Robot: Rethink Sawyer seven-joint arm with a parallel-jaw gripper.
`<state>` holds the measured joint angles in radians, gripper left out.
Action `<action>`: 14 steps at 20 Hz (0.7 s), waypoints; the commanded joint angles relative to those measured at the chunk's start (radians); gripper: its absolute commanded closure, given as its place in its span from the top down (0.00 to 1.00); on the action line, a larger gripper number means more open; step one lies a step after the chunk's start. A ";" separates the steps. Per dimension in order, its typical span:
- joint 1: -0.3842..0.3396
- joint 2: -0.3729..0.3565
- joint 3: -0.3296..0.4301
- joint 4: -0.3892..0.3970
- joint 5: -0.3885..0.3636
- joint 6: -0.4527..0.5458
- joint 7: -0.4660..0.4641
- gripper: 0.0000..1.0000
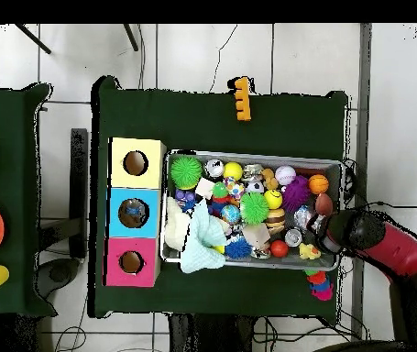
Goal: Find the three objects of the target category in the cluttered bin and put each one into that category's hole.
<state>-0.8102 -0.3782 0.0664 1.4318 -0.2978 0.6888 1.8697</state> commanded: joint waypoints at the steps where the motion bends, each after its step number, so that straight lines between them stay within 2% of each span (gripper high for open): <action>1: -0.048 0.133 0.059 -0.075 -0.101 -0.132 -0.096 0.00; 4: -0.053 0.184 0.067 -0.121 -0.140 -0.162 -0.121 0.00; 5: -0.059 0.190 0.070 -0.122 -0.138 -0.142 -0.109 1.00; 7: -0.074 0.194 0.087 -0.125 -0.139 -0.136 -0.140 1.00; 8: -0.092 0.208 0.115 -0.133 -0.159 -0.171 -0.176 1.00; 14: -0.136 0.255 0.150 -0.142 -0.186 -0.200 -0.196 1.00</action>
<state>-0.8677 -0.3307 0.1210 1.3819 -0.3540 0.6658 1.8701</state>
